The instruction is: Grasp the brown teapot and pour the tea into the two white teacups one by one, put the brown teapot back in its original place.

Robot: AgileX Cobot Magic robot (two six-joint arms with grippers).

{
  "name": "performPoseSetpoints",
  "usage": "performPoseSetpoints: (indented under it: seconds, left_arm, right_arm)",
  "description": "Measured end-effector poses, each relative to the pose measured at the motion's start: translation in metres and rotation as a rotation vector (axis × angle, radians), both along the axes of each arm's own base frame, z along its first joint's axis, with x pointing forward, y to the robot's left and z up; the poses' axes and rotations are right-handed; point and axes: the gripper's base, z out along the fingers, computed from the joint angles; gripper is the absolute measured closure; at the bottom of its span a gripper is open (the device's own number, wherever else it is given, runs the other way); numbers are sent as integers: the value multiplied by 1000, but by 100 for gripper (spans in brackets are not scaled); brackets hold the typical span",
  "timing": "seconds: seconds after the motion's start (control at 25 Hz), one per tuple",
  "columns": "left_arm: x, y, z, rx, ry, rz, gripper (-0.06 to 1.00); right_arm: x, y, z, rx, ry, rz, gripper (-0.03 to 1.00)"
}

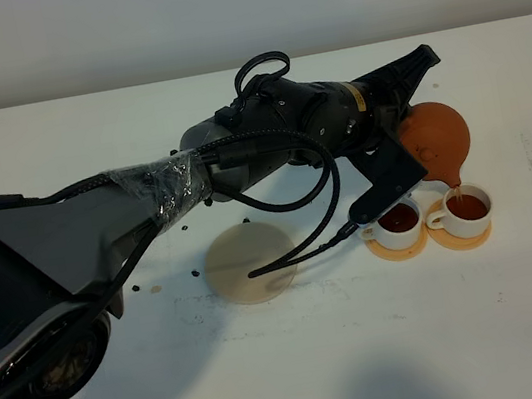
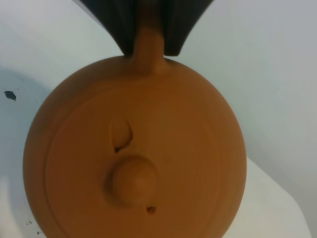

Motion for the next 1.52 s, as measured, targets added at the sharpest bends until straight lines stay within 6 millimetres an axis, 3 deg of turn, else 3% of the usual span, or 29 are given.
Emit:
performPoseSetpoints:
  seconds: [1.52]
  left_arm:
    - [-3, -3, 0, 16, -16, -12, 86]
  right_arm:
    - [0, 0, 0, 0, 0, 0, 74]
